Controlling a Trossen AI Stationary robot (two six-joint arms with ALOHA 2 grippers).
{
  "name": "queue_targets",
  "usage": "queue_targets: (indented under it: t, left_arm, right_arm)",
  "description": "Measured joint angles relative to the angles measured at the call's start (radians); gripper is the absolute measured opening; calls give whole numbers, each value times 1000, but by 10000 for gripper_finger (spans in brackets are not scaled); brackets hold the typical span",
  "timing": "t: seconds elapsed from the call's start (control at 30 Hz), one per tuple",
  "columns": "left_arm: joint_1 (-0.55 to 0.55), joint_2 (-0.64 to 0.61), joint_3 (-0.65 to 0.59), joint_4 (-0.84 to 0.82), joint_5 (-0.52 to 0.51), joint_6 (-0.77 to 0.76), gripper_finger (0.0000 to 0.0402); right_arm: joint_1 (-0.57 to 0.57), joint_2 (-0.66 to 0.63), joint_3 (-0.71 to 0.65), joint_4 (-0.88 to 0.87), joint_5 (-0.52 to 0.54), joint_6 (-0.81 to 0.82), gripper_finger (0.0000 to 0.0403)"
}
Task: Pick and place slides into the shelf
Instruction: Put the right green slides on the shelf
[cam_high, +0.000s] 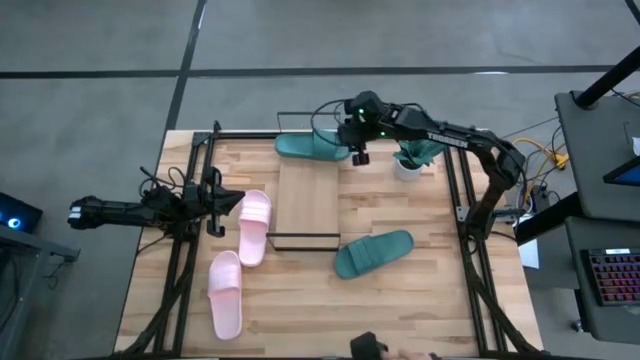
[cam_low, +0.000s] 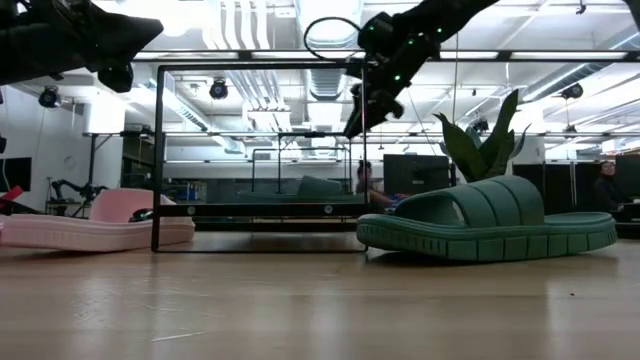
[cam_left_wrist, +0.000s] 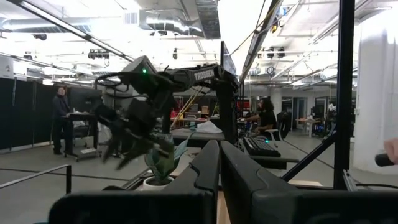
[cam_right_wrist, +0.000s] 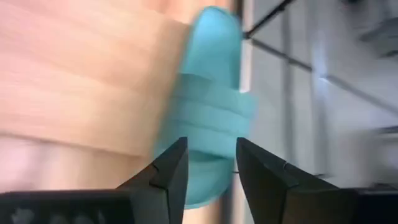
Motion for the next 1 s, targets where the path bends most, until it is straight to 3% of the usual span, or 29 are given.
queue_targets:
  t: [0.17,0.4,1.0]
  left_arm:
    - [0,4,0,-1,0,0,0]
    - [0,5,0,-2,0,0,0]
    - [0,10,-1,-3,0,0,0]
  right_arm:
    - [1,7,-33,-124,-20,25,88]
    - [17,45,-103,-97,-45,22,15]
    - [18,161,-159,137,-39,22,9]
